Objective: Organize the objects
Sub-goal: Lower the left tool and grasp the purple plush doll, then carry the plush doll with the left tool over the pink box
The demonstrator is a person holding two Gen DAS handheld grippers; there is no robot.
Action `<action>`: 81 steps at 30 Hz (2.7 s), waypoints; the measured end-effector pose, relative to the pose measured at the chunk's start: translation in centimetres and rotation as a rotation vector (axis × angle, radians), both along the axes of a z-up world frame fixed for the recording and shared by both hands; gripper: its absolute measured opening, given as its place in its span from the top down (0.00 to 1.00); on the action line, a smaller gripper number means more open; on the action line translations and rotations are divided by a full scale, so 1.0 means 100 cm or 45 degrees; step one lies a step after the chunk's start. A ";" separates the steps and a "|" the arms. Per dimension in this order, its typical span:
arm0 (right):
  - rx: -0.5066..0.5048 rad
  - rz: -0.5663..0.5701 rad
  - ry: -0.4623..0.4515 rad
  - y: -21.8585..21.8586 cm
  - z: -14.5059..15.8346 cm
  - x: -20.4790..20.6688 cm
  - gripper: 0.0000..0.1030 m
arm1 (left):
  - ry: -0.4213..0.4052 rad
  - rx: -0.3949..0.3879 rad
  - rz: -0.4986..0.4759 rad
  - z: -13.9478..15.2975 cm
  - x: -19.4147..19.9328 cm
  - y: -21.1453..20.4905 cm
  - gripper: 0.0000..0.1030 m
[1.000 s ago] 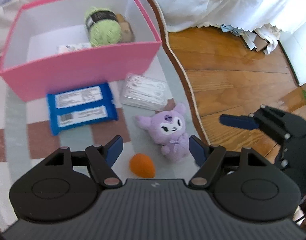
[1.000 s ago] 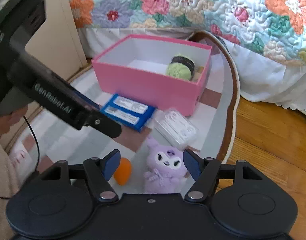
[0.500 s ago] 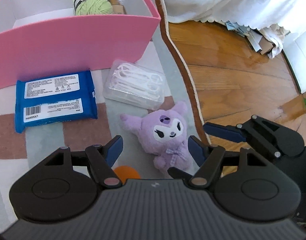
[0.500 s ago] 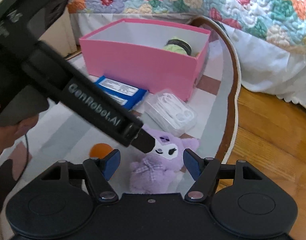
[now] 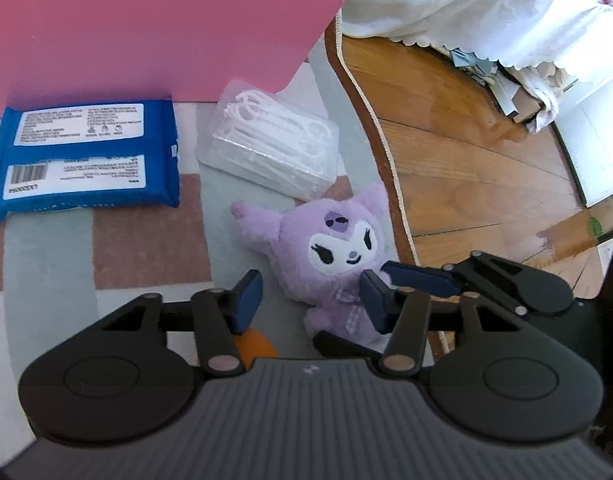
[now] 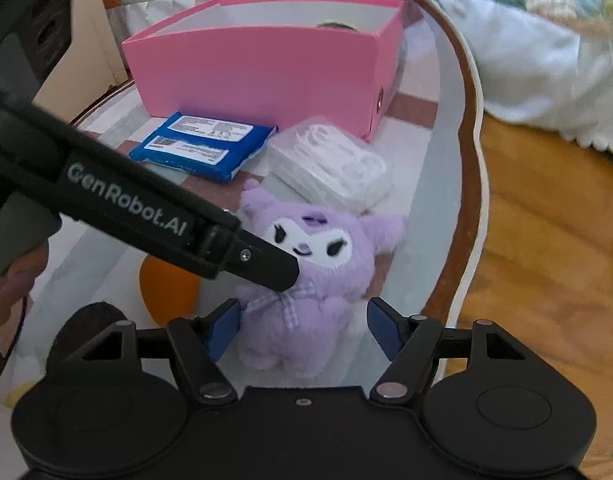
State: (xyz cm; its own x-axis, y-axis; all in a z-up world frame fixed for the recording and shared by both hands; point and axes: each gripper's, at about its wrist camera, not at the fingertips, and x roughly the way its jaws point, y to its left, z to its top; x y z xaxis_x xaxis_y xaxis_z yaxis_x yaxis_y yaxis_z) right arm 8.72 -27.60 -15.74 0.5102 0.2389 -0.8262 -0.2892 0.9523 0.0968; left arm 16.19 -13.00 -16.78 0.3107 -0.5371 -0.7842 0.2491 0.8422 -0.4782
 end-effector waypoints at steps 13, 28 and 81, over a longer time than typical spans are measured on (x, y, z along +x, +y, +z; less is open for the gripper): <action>-0.012 0.001 -0.019 0.008 -0.009 -0.005 0.44 | -0.005 -0.062 0.021 -0.007 -0.003 0.001 0.57; 0.016 0.008 0.018 0.019 0.040 -0.012 0.47 | 0.043 -0.124 -0.009 0.045 -0.015 0.017 0.61; 0.251 0.278 -0.078 0.105 0.138 0.217 0.47 | -0.134 0.129 0.397 0.151 0.154 0.115 0.62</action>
State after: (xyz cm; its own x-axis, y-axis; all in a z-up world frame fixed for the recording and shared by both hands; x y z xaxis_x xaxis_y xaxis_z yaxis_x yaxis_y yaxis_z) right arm 30.44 -17.14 -1.93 0.4765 0.5016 -0.7220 -0.4963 0.8314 0.2500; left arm 31.58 -1.50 -1.72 0.5297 -0.3247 -0.7836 0.0156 0.9274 -0.3738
